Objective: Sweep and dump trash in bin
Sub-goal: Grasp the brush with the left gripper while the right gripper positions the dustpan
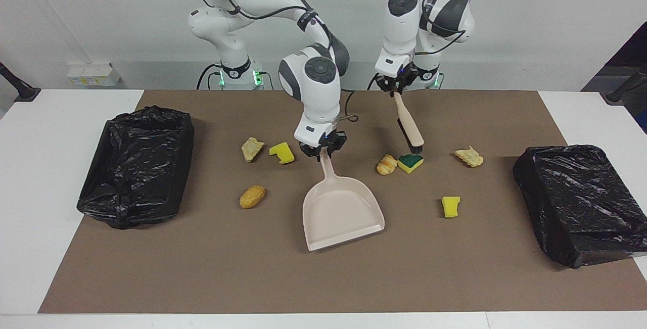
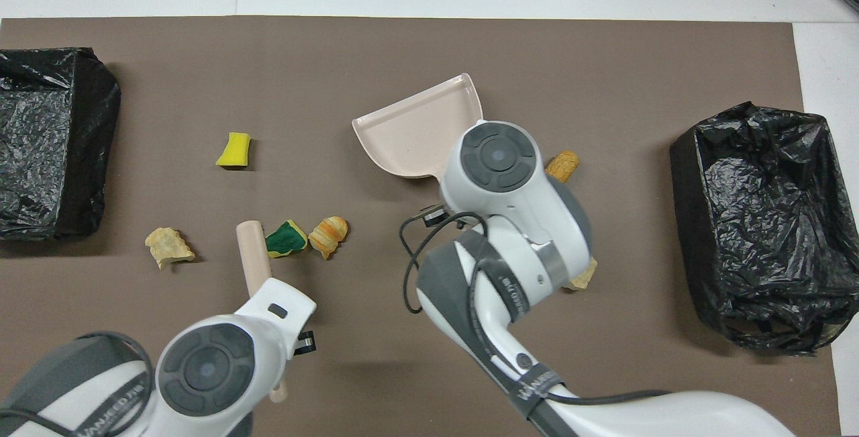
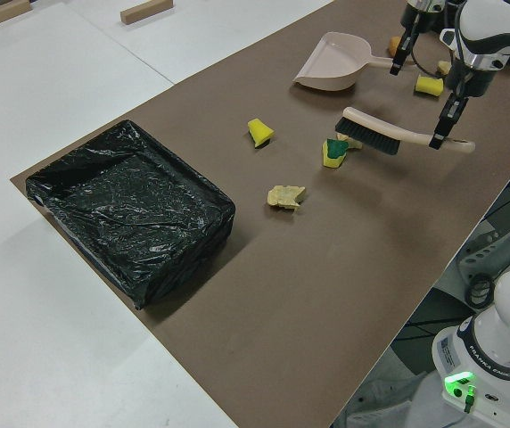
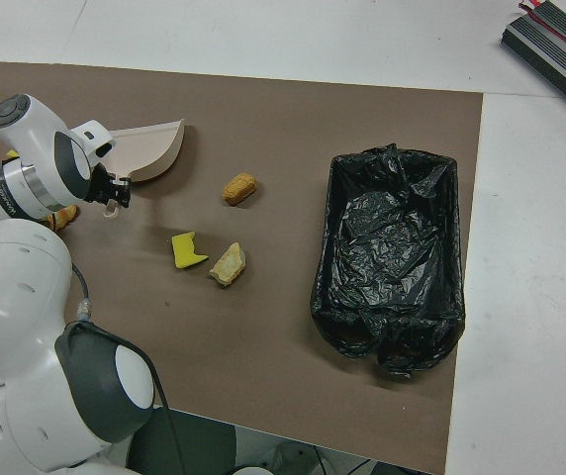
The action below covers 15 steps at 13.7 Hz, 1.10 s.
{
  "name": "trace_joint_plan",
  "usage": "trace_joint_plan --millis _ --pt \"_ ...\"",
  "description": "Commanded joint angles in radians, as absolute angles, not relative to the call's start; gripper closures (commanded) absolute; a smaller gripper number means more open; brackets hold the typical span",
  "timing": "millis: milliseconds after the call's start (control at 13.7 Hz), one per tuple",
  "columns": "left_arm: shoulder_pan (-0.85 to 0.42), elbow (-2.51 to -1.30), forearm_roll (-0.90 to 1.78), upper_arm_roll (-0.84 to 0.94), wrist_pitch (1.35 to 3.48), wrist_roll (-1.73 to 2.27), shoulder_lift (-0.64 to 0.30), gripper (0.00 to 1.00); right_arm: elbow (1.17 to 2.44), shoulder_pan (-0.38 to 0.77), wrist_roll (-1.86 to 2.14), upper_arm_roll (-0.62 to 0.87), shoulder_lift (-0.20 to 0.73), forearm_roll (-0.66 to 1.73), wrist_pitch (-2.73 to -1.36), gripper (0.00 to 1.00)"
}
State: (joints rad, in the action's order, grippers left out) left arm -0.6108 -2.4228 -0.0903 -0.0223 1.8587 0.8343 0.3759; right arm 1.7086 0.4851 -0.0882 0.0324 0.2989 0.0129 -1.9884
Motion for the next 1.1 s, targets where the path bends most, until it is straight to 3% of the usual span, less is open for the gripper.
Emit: trace_joint_plan --millis 0,293,659,1025 --pt "-0.488 -2.445 -0.159 -0.011 1.850 0.822 0.383 1.00 1.750 0.456 0.226 0.040 0.230 0.002 -1.944 1.00" --pt "-0.316 -2.482 -0.172 -0.011 1.906 0.807 0.377 1.00 1.833 0.456 0.689 0.040 0.183 -0.038 -1.930 1.00" --pt "-0.120 -2.485 -0.272 -0.011 2.009 0.636 0.272 1.00 1.894 0.457 1.045 0.041 0.147 -0.143 -1.954 1.00" --pt "-0.120 -2.464 -0.267 -0.006 2.026 0.359 0.209 1.00 1.914 0.472 1.051 0.041 0.163 -0.156 -2.006 1.00"
